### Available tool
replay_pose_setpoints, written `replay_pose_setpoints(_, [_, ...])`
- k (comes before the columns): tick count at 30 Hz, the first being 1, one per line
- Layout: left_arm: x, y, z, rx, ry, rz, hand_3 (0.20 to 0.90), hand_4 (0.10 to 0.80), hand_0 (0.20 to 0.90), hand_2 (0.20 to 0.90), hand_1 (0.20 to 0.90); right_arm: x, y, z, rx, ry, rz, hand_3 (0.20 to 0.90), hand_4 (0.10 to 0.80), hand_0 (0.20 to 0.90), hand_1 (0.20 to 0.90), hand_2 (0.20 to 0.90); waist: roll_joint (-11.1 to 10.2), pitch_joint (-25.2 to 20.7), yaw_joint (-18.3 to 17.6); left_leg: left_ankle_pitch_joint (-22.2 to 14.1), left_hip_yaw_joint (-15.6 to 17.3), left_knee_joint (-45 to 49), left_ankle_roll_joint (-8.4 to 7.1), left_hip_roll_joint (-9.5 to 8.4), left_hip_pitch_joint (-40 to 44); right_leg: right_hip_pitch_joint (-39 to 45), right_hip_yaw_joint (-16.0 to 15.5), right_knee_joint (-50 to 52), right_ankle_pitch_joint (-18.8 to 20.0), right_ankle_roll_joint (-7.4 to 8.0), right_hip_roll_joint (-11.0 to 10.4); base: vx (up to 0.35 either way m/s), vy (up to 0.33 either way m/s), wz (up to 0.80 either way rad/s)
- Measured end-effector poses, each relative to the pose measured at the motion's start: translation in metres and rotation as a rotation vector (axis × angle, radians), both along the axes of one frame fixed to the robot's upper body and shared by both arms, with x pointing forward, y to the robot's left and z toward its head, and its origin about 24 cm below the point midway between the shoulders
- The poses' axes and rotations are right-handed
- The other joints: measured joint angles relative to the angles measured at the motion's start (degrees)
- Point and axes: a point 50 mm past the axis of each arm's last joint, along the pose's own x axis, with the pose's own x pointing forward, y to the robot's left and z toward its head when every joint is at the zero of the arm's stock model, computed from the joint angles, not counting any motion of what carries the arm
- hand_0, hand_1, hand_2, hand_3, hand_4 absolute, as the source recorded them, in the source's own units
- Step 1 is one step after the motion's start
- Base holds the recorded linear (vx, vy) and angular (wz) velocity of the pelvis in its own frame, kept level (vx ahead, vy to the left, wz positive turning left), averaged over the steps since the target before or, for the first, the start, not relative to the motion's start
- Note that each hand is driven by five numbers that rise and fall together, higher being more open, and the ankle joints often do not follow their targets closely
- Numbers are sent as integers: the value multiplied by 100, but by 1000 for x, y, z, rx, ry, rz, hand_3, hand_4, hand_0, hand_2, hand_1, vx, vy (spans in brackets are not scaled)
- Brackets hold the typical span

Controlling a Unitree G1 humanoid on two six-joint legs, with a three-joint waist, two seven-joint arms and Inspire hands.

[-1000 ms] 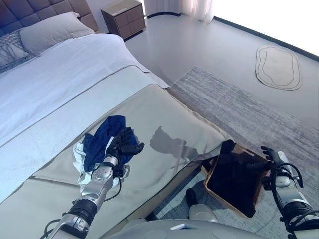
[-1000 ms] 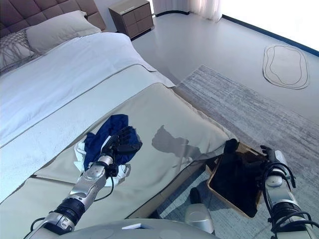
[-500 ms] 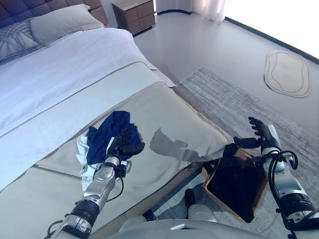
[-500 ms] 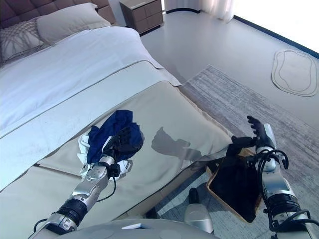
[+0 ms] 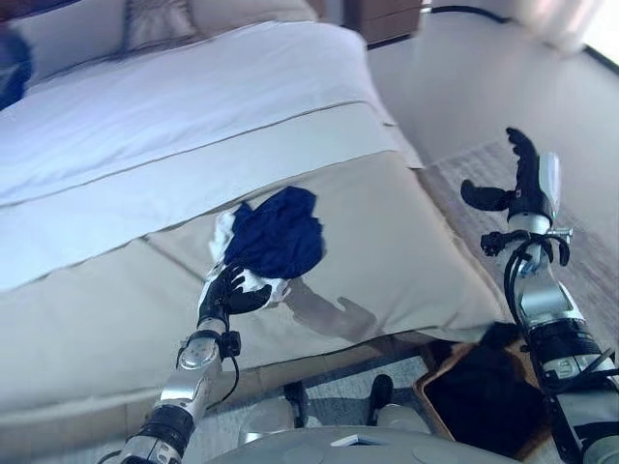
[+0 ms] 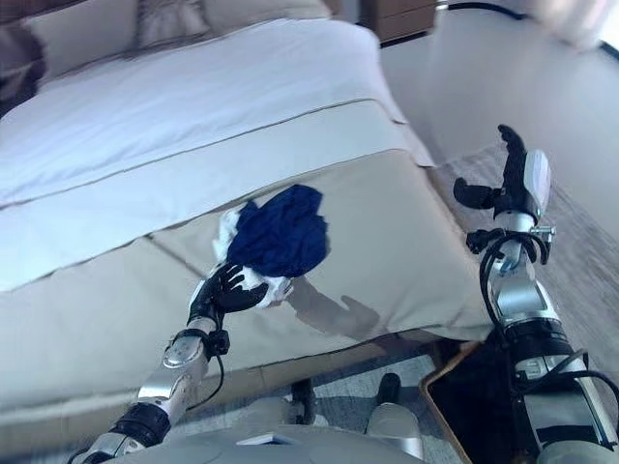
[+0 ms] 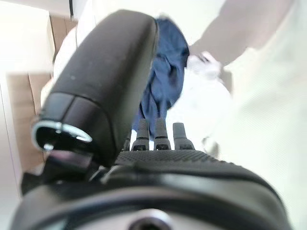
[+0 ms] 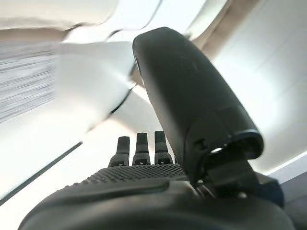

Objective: Pick up the clothes from the bed and place them into the basket

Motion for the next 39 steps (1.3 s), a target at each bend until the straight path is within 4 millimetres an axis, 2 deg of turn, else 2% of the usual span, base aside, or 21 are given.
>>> replay_pose_setpoints(1, [0, -1, 0, -1, 2, -2, 900, 800, 900, 900, 900, 6, 5, 9, -8, -18, 27, 900, 800, 900, 900, 900, 17, -10, -22, -6, 112, 6, -16, 5, 74, 22, -110, 31, 6, 27, -100, 64, 205, 80])
replay_pose_setpoints(2, [1, -3, 0, -8, -1, -3, 900, 800, 900, 900, 900, 8, 8, 16, -26, -31, 40, 900, 800, 900, 900, 900, 152, -63, -100, 118, 111, -63, -24, 116, 156, 96, -251, 64, -8, 85, -57, 127, 133, 78])
replay_pose_setpoints(3, [3, -6, 1, -15, -9, -6, 900, 800, 900, 900, 900, 9, 9, 17, -34, -36, 42, 900, 800, 900, 900, 900, 294, -133, -109, 150, -68, -207, -160, 180, 263, 162, -364, 82, -13, 108, 10, 134, 116, 72])
replay_pose_setpoints(5, [16, -2, 12, 8, -50, -21, 900, 800, 900, 900, 900, 11, 17, 11, -26, -25, 58, 900, 800, 900, 900, 900, 104, -15, 54, 207, -238, -153, -157, 3, 294, 200, -351, 284, -19, 110, -190, 110, 101, 49])
replay_pose_setpoints(6, [20, -2, 15, 14, -59, -28, 900, 800, 900, 900, 900, 11, 18, 10, -31, -17, 63, 900, 800, 900, 900, 900, 63, 10, 63, 207, -319, -125, -156, -28, 251, 216, -347, 343, -20, 109, -229, 127, 86, 84])
replay_pose_setpoints(8, [31, -4, 24, 26, -81, -55, 900, 800, 900, 900, 900, 13, 19, 5, -28, 2, 60, 900, 800, 900, 900, 900, 23, 57, 157, 232, -782, -65, -5, -137, 164, 167, -38, 780, -152, 121, -355, 145, 62, 104])
replay_pose_setpoints(10, [33, -1, 27, 47, -87, -73, 900, 800, 900, 900, 900, 13, 18, 1, -29, 20, 56, 900, 800, 900, 900, 900, -12, 90, 186, 208, -1094, -12, 46, -182, 165, 263, 388, 867, -590, 199, -290, 64, 52, 86])
replay_pose_setpoints(11, [34, 4, 28, 64, -88, -77, 900, 800, 900, 900, 900, 14, 19, 2, -29, 16, 59, 900, 800, 900, 900, 900, -79, 127, 296, 198, -1202, 18, 55, -289, 161, 309, 511, 722, -649, 292, -224, 19, 86, 61])
replay_pose_setpoints(12, [31, 10, 26, 80, -78, -69, 900, 800, 900, 900, 900, 17, 21, 6, -32, 16, 73, 900, 800, 900, 900, 900, -70, 148, 412, 196, -1236, 22, 53, -354, 139, 365, 411, 720, -693, 358, -265, 8, 107, 46])
replay_pose_setpoints(13, [28, 14, 25, 90, -71, -65, 900, 800, 900, 900, 900, 21, 22, 8, -38, 27, 83, 900, 800, 900, 900, 900, -38, 172, 478, 197, -1241, 30, 53, -359, 115, 350, 359, 772, -692, 359, -252, -34, 112, 22])
replay_pose_setpoints(16, [21, 20, 24, 101, -73, -66, 900, 800, 900, 900, 900, 31, 20, 10, -47, 73, 80, 900, 800, 900, 900, 900, -36, 347, 663, 199, -1271, 229, 51, -287, -47, 169, 337, 1093, -724, 377, -219, -119, 60, 9])
replay_pose_setpoints(17, [22, 19, 26, 100, -87, -73, 900, 800, 900, 900, 900, 34, 17, 14, -48, 73, 66, 900, 800, 900, 900, 900, -46, 406, 657, 198, -1305, 304, 50, -290, -141, 90, 324, 1180, -751, 372, -235, -172, 54, 23])
replay_pose_setpoints(21, [41, 8, 62, 67, -275, -140, 900, 800, 900, 900, 900, 50, 6, 59, -63, 12, -11, 900, 800, 900, 900, 900, -38, 1049, 804, 195, -1405, 890, 46, -324, -1037, -878, 226, 2187, -1101, 234, -456, -110, 25, 19])
replay_pose_setpoints(23, [50, 3, 78, 57, -341, -156, 900, 800, 900, 900, 900, 55, 8, 68, -79, 22, -25, 900, 800, 900, 900, 900, -50, 1374, 871, 130, -1417, 1172, -12, -364, -1306, -1240, 217, 2738, -1296, 155, -604, 26, -12, 13])
replay_pose_setpoints(25, [58, -1, 90, 41, -390, -167, 900, 800, 900, 900, 900, 58, 10, 68, -94, 48, -31, 900, 800, 900, 900, 900, -38, 1657, 961, 22, -1420, 1501, -20, -464, -1531, -1502, 243, 3229, -1526, 115, -806, -25, 20, 14])
replay_pose_setpoints(27, [59, -2, 96, 34, -422, -172, 900, 800, 900, 900, 900, 60, 12, 56, -117, 123, -28, 900, 800, 900, 900, 900, -33, 1726, 1022, -32, -1430, 1767, 2, -510, -1833, -1814, 271, 3569, -1636, 115, -931, -42, 12, 11])
replay_pose_setpoints(31, [57, -3, 100, 31, -443, -179, 900, 800, 900, 900, 900, 61, 7, 39, -130, 243, -55, 900, 800, 900, 900, 900, 22, 1820, 1203, -162, -1417, 2267, 27, -518, -2335, -2317, 375, 4048, -1744, 89, -1036, -9, 2, 1])
replay_pose_setpoints(39, [54, -11, 95, 17, -423, -206, 900, 800, 900, 900, 900, 61, 3, 28, -124, 323, -53, 900, 800, 900, 900, 900, 57, 1868, 1220, -331, -1406, 2995, 44, -503, -3260, -3297, 574, 4856, -1965, -29, -1172, -13, 18, 0])
